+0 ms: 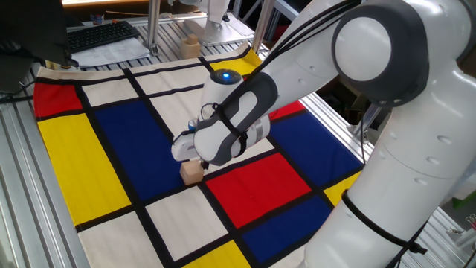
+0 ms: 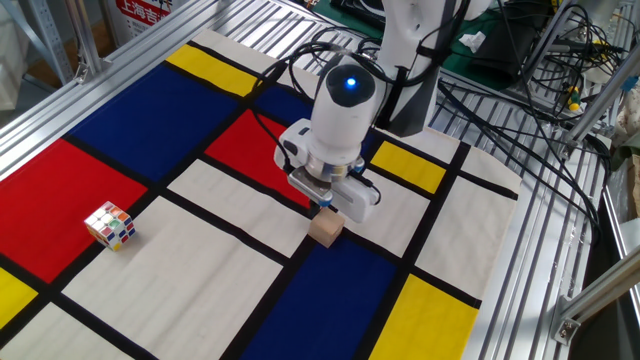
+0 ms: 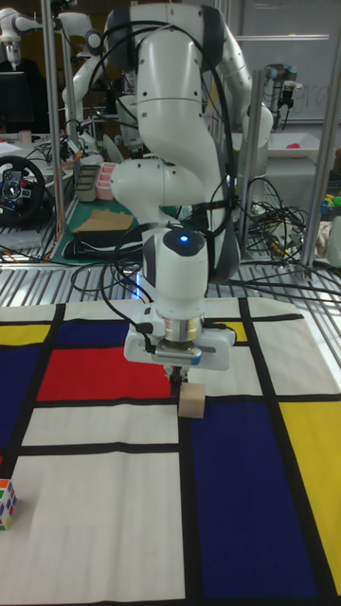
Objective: Use the gripper to push the small block from left to right
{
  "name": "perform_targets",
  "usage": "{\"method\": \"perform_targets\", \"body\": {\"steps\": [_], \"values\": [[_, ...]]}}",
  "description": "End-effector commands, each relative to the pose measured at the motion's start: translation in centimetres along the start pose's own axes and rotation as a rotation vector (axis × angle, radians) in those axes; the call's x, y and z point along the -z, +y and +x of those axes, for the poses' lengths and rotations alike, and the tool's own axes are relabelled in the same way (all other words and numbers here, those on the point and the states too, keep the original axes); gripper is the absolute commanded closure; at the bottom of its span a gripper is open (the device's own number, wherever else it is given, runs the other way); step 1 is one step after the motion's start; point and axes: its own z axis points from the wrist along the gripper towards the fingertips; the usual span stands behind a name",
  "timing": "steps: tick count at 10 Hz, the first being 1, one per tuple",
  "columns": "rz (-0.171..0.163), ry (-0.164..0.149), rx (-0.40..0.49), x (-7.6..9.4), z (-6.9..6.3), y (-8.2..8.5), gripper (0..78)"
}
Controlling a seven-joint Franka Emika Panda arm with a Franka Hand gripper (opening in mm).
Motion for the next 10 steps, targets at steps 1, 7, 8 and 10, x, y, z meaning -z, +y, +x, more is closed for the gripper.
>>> {"method": "perform_targets", "body": {"steps": [1, 7, 8, 10], "values": [[-0.024, -0.05, -0.018, 0.51, 0.15, 0.78, 77.6], [-0.042, -0.085, -0.081, 0.68, -0.03, 1.01, 77.6], [-0.065, -0.075, -0.086, 0.7, -0.09, 1.0, 77.6], [-0.127, -0.054, -0.108, 0.38, -0.15, 1.16, 77.6]]}}
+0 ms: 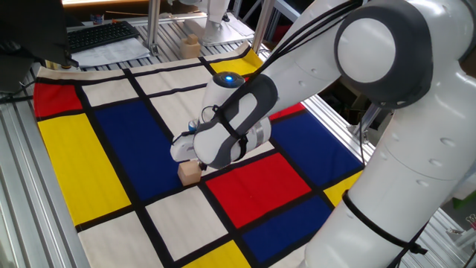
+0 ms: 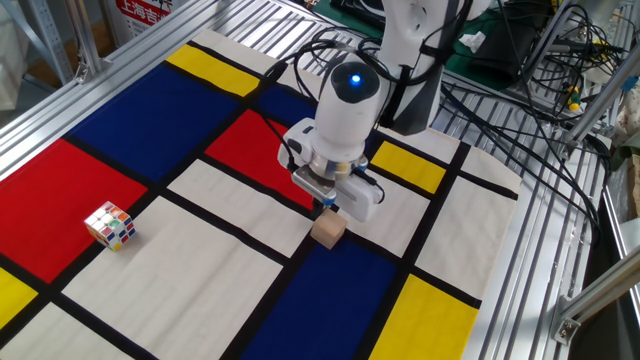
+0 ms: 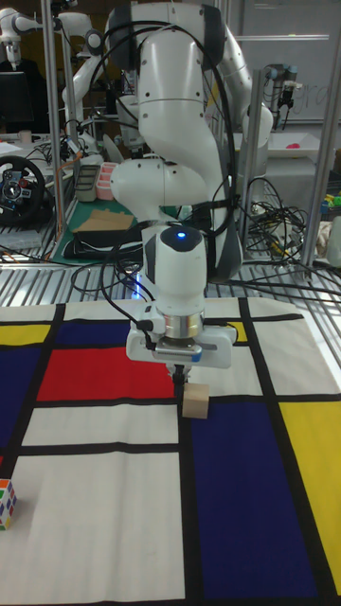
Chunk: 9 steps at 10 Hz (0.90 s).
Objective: Use the gripper to push the small block from left to right
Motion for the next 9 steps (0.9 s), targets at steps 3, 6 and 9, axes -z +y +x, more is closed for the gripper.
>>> {"method": "perform_targets", "body": {"steps": [3, 6, 9], "values": [[-0.08, -0.009, -0.06, -0.9, -0.4, 1.1, 77.6], [-0.074, -0.014, -0.063, -0.5, -0.2, 1.7, 77.6], [-0.07, -0.02, -0.056, -0.3, 0.0, 1.9, 77.6]]}}
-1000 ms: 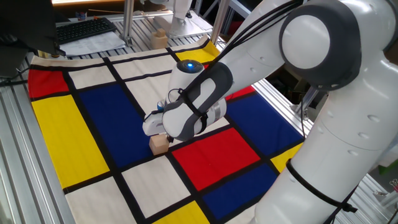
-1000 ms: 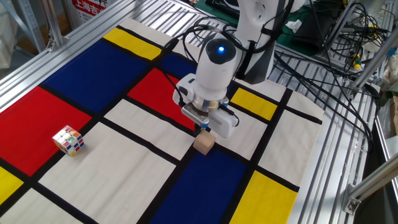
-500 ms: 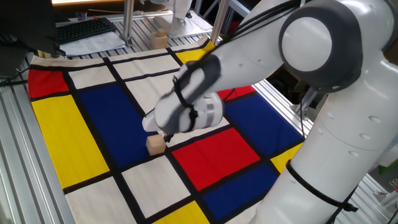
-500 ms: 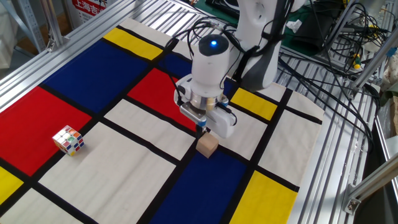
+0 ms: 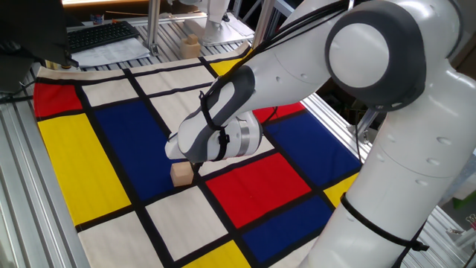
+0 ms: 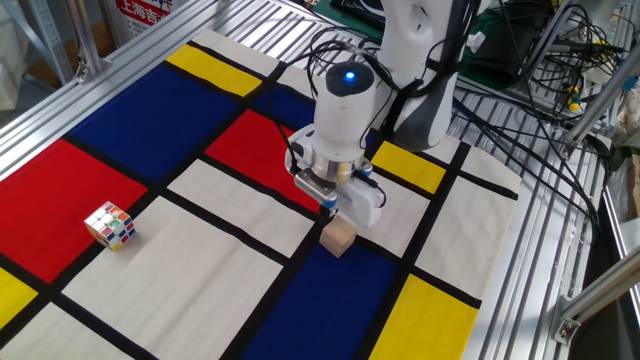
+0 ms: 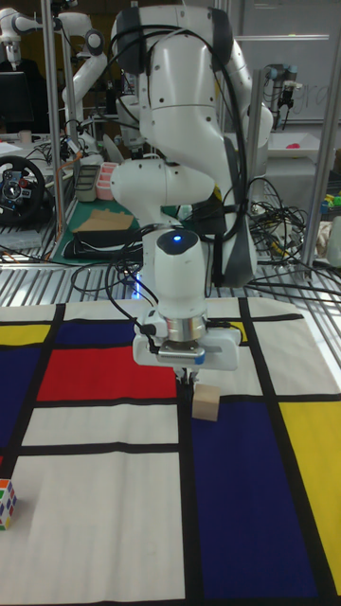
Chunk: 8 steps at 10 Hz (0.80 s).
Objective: Use the gripper to push the small block from left to right
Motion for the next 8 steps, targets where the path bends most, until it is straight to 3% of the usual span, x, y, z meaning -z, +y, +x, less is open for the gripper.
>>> {"method": "perform_targets", "body": {"steps": [1, 8], "values": [[0.005, -0.012, 0.004, 0.47, 0.06, 0.34, 77.6], [0.004, -0.006, 0.013, -0.38, -0.03, 0.6, 77.6]]}}
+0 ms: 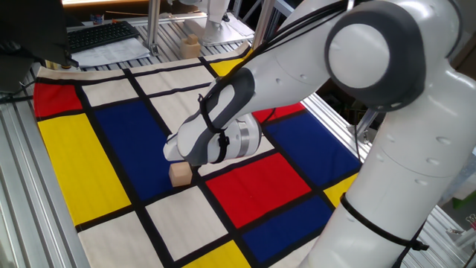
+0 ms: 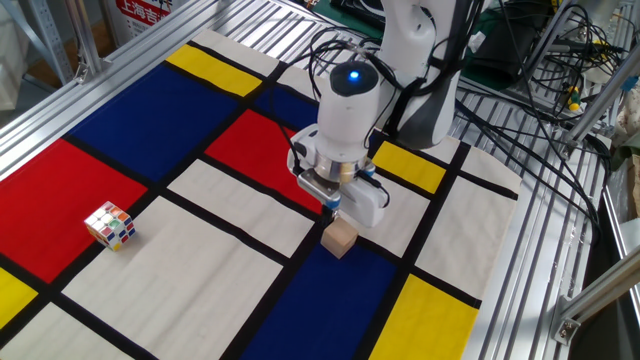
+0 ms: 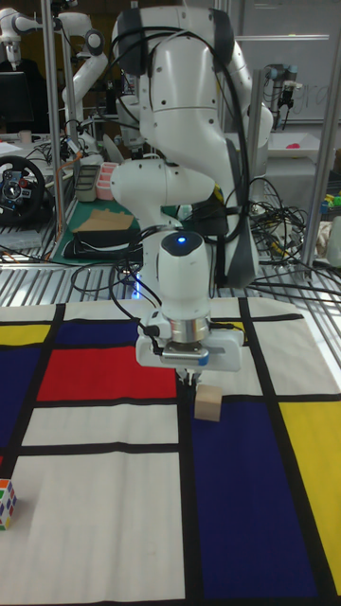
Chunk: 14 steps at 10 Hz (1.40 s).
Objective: Use the gripper to push the small block from left to right
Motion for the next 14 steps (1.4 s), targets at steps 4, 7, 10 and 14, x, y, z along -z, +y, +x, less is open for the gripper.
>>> {"method": "perform_targets", "body": {"steps": [4, 7, 10, 14], "values": [[-0.003, -0.021, -0.012, -0.1, -0.2, 0.1, 77.6], [-0.013, -0.039, -0.038, 0.2, -0.5, 0.1, 77.6], [0.011, -0.03, -0.012, 0.3, -0.7, 0.0, 77.6], [0.073, 0.032, 0.114, 0.3, -1.6, 0.0, 77.6]]}}
